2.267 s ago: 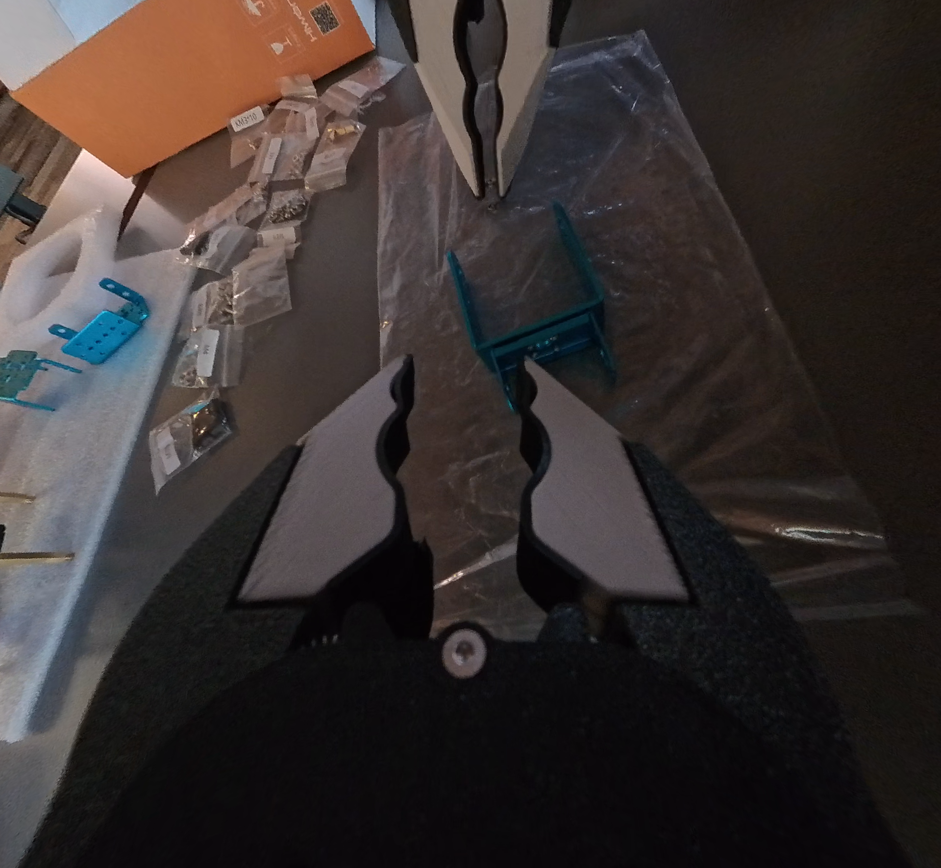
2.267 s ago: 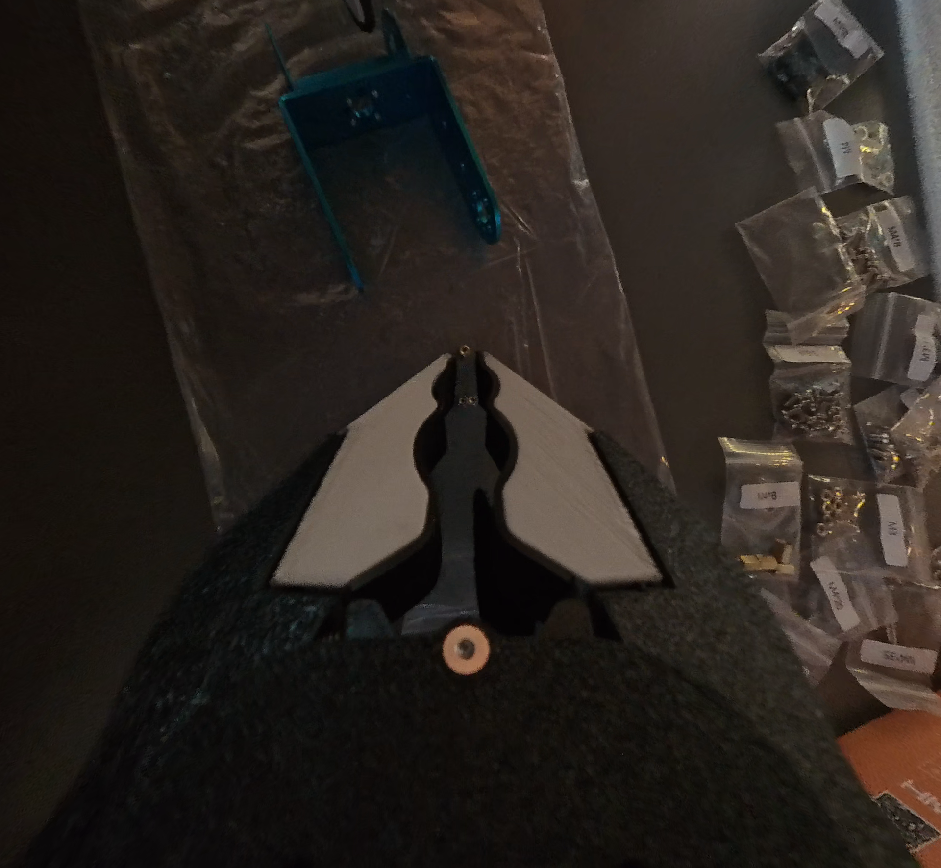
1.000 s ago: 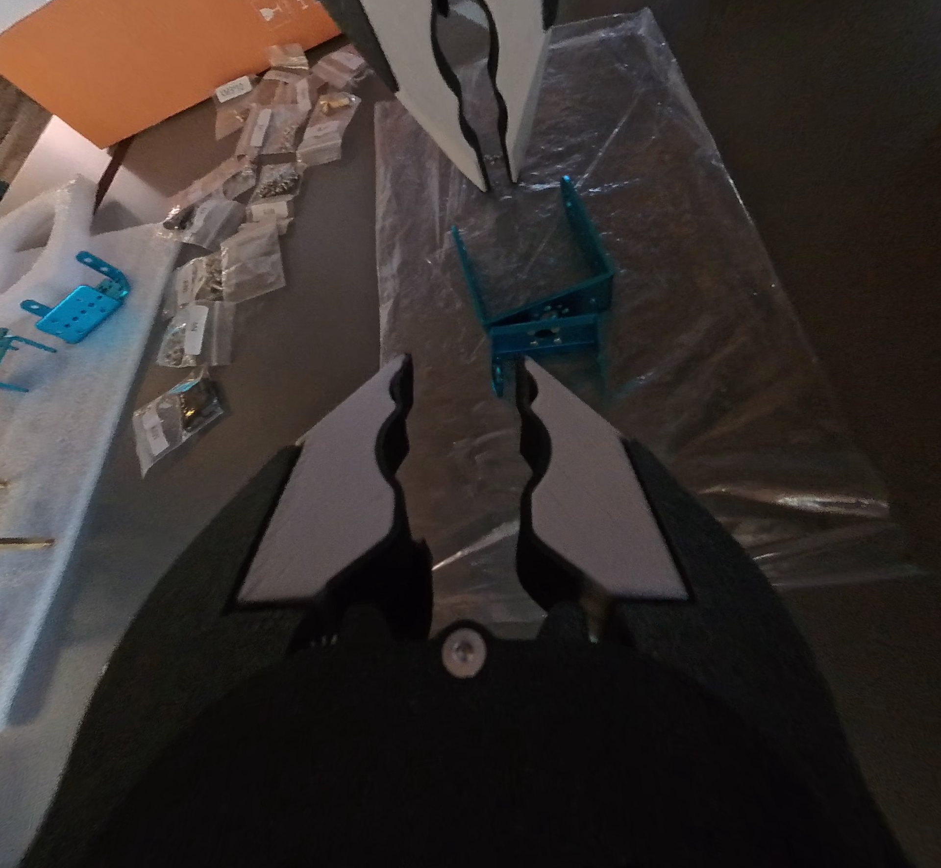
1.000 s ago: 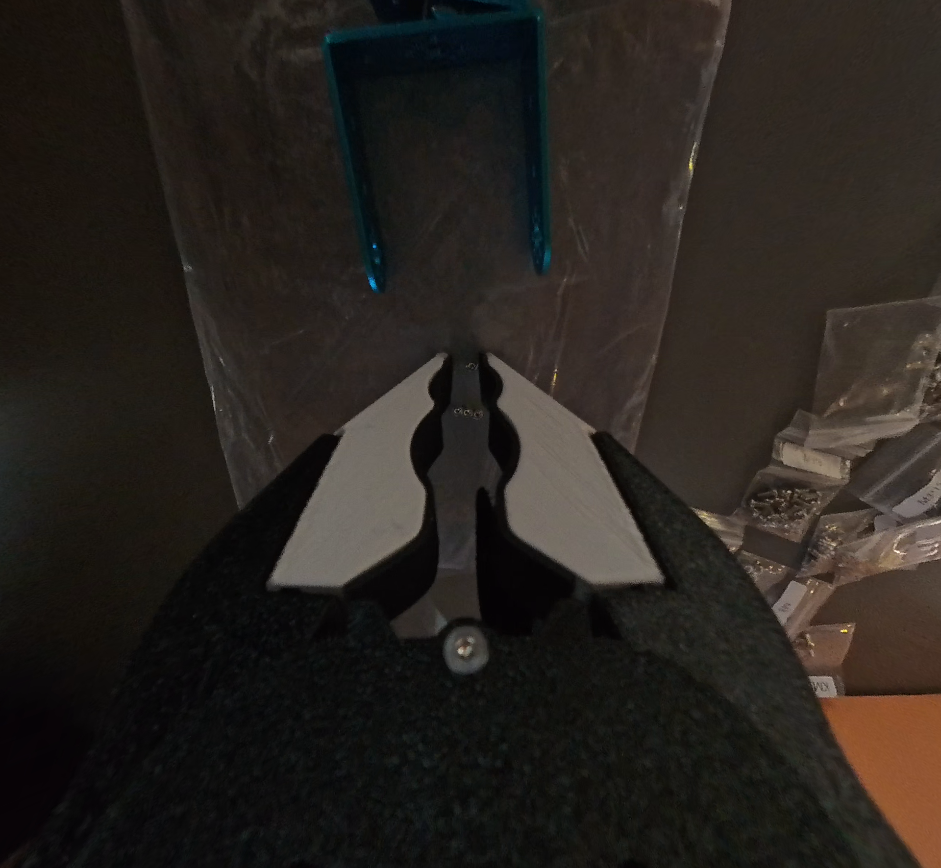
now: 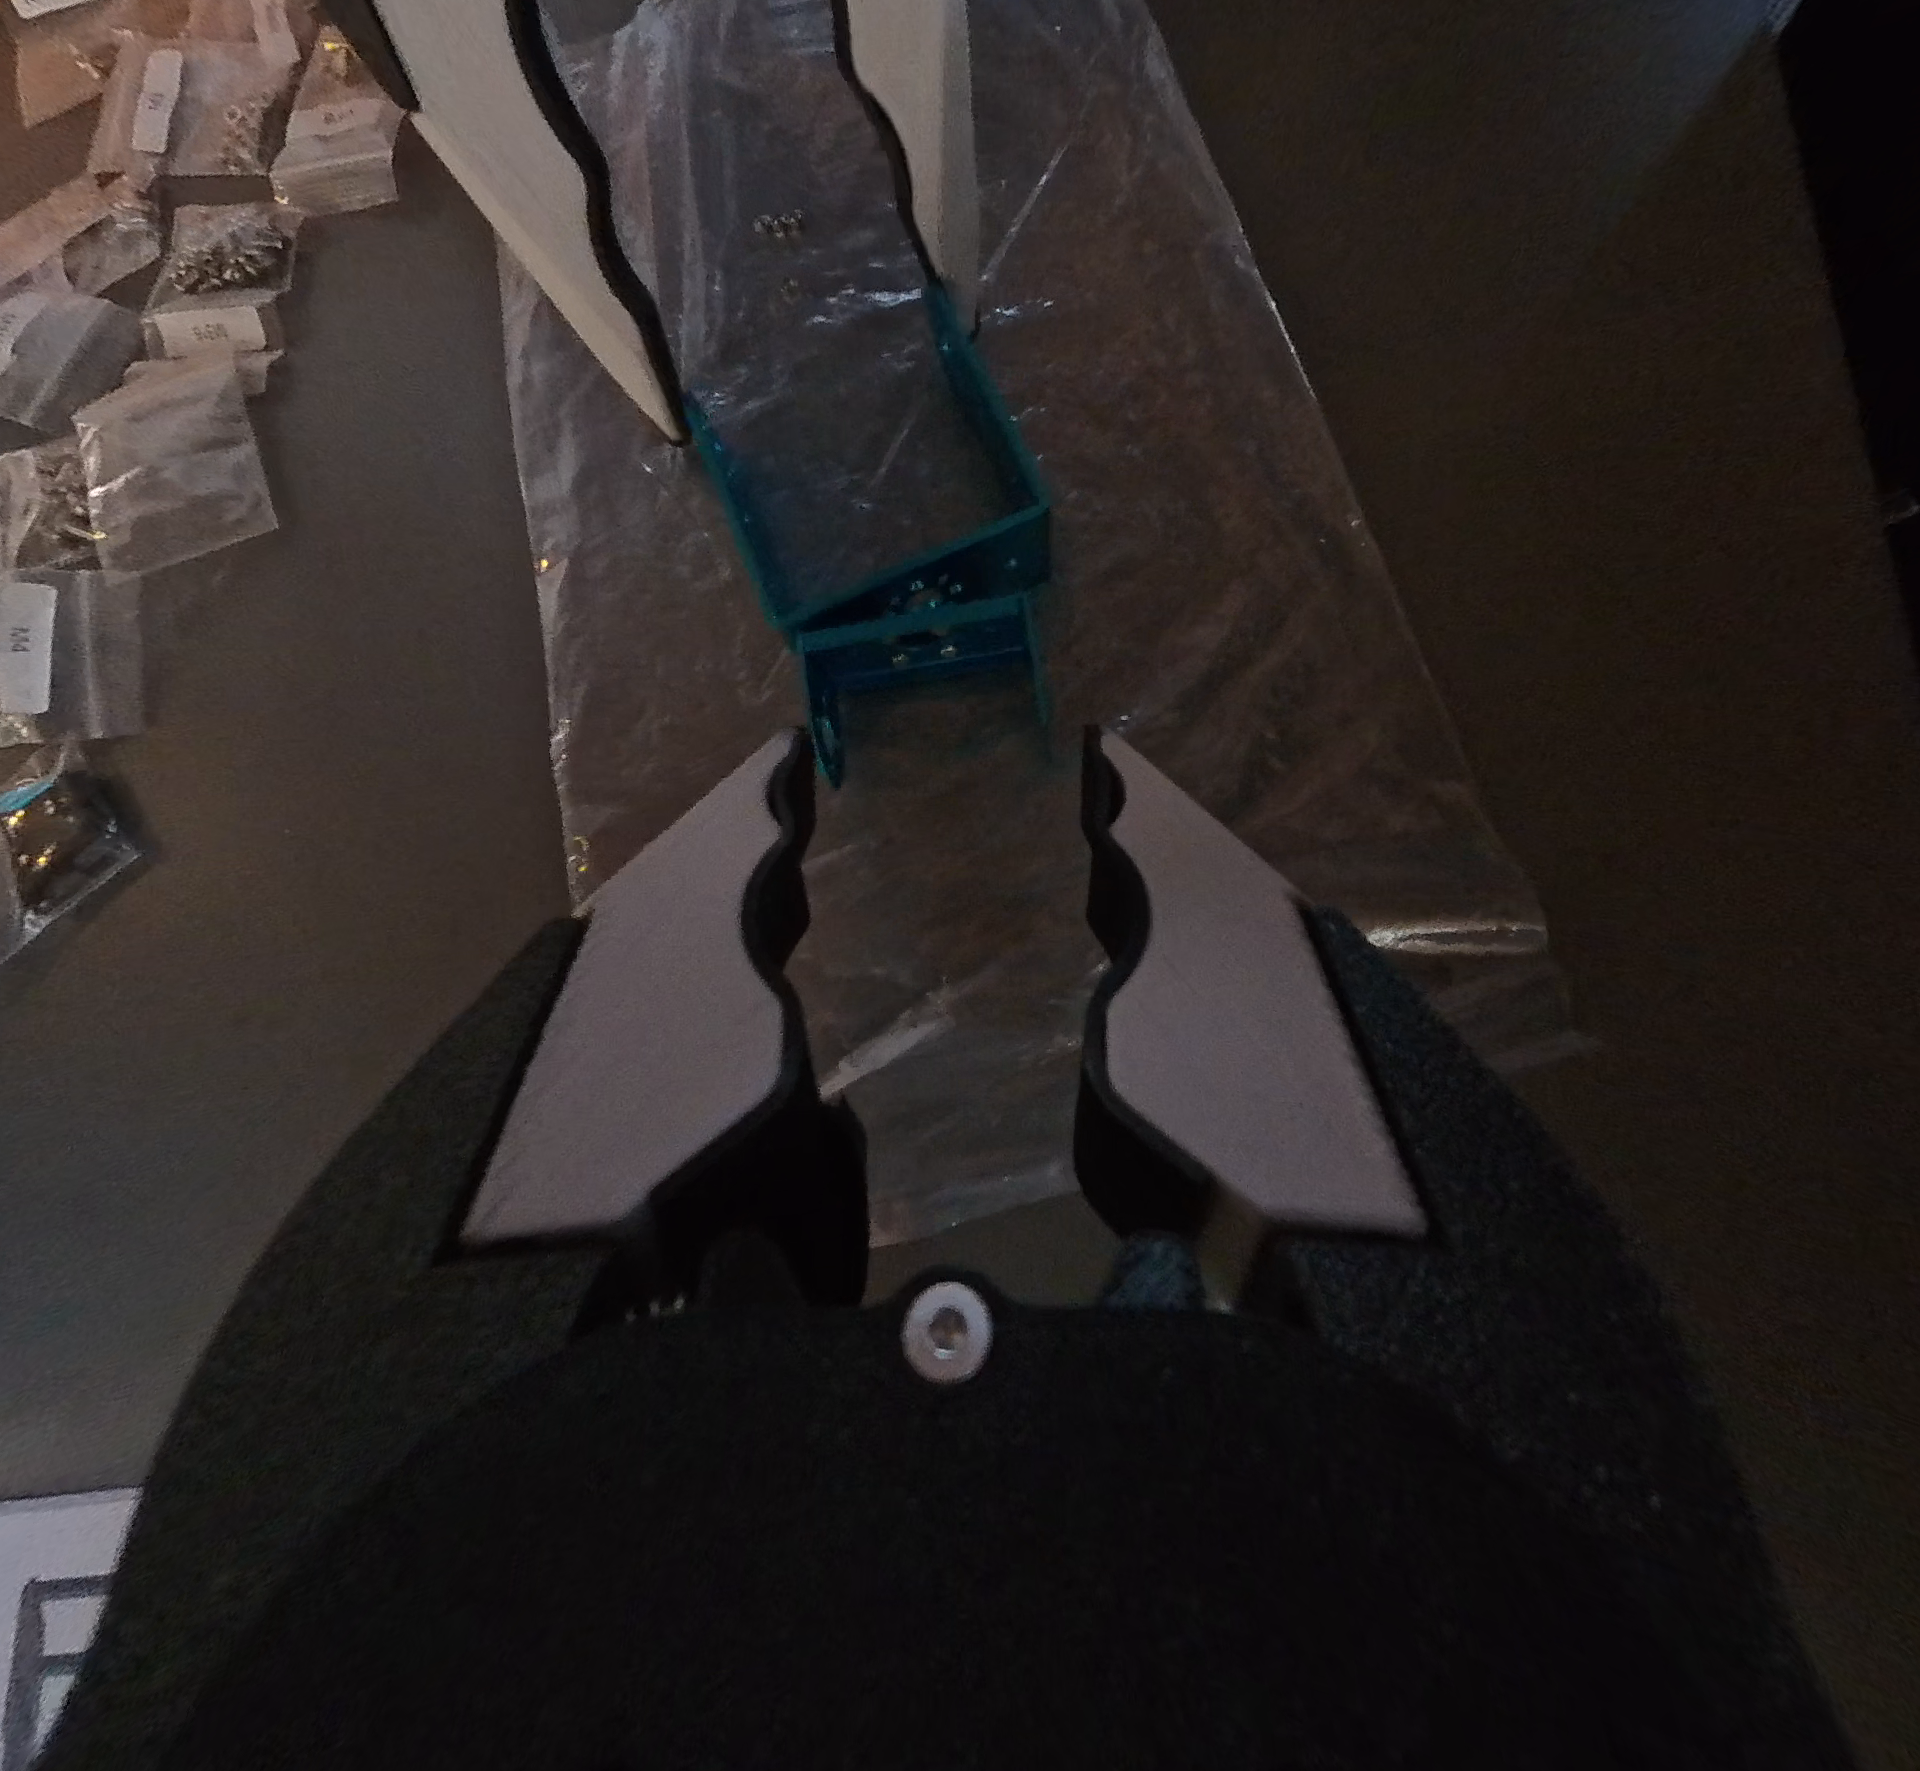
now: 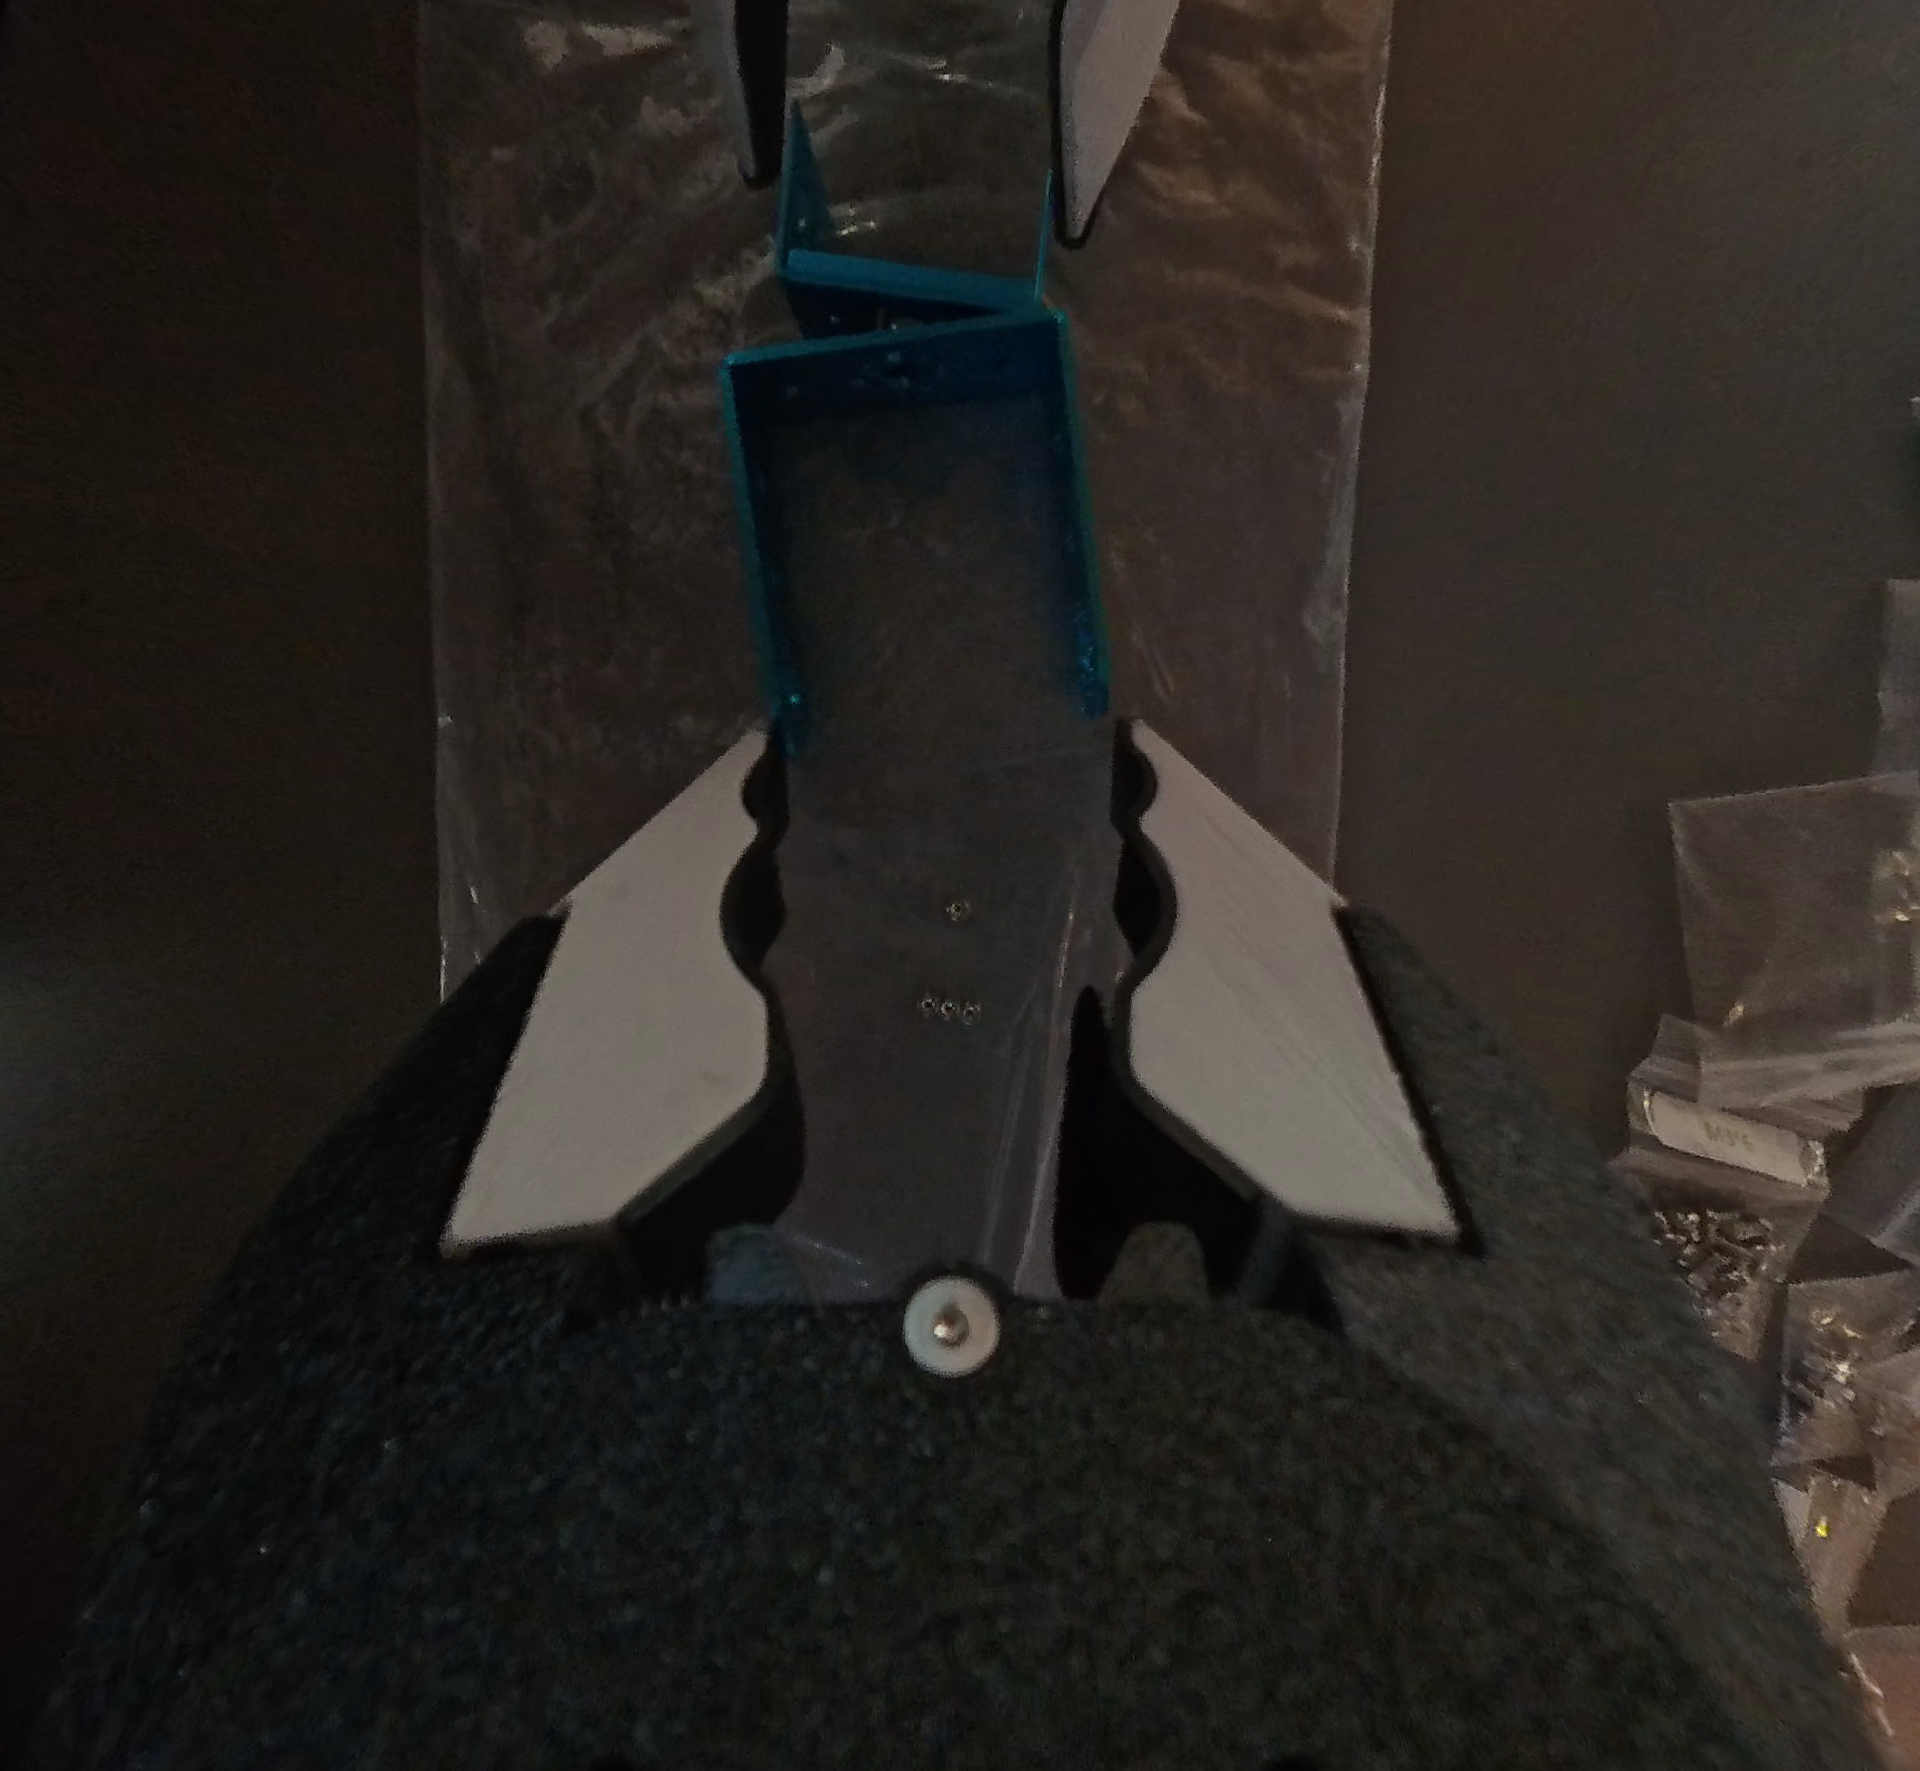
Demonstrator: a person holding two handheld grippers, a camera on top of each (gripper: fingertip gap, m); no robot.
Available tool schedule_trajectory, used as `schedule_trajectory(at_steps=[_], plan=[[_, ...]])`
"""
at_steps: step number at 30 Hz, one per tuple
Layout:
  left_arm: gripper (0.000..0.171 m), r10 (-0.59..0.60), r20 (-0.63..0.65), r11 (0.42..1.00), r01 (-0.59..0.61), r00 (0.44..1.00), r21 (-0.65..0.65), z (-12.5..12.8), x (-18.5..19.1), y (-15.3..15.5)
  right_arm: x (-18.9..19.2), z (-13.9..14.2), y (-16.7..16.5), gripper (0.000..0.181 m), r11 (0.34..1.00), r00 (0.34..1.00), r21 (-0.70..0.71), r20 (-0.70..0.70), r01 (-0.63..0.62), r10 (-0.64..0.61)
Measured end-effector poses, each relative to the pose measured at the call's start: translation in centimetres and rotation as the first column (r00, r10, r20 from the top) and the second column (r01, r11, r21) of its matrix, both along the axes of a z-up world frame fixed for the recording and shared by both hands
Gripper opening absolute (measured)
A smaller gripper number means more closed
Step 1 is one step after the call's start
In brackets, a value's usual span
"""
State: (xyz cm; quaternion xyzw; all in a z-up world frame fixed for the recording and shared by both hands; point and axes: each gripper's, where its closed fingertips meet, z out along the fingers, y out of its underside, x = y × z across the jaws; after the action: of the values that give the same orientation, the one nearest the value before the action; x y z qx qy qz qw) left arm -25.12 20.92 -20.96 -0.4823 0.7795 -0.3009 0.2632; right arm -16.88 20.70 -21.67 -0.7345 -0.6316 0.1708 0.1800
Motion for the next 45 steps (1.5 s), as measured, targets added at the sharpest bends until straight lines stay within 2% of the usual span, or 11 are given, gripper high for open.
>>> schedule_trajectory(at_steps=[15, 26, 33, 45], plan=[[0.048, -0.006, -0.012, 1.000, 0.006, 1.000, 0.016, -0.3, -0.2, 0.0, 0.1, 0.1, -0.1, 0.061, 1.000, 1.000, -0.005, 0.014, 0.008, -0.007], [0.045, -0.013, -0.014, 1.000, 0.013, 1.000, 0.025, -0.4, -0.2, -0.2, -0.8, -0.1, 0.6, 0.088, 0.999, 1.000, 0.046, -0.013, 0.008, -0.007], [0.044, -0.013, -0.013, 1.000, 0.014, 1.000, 0.025, -0.4, -0.2, -0.2, -1.0, -0.1, 0.4, 0.070, 0.999, 1.000, 0.047, -0.018, -0.004, 0.005], [0.044, -0.011, -0.012, 0.999, 0.011, 1.000, 0.035, -0.3, -0.2, -0.2, -1.0, -0.1, -0.2, 0.068, 1.000, 1.000, 0.016, -0.012, -0.010, 0.010]])
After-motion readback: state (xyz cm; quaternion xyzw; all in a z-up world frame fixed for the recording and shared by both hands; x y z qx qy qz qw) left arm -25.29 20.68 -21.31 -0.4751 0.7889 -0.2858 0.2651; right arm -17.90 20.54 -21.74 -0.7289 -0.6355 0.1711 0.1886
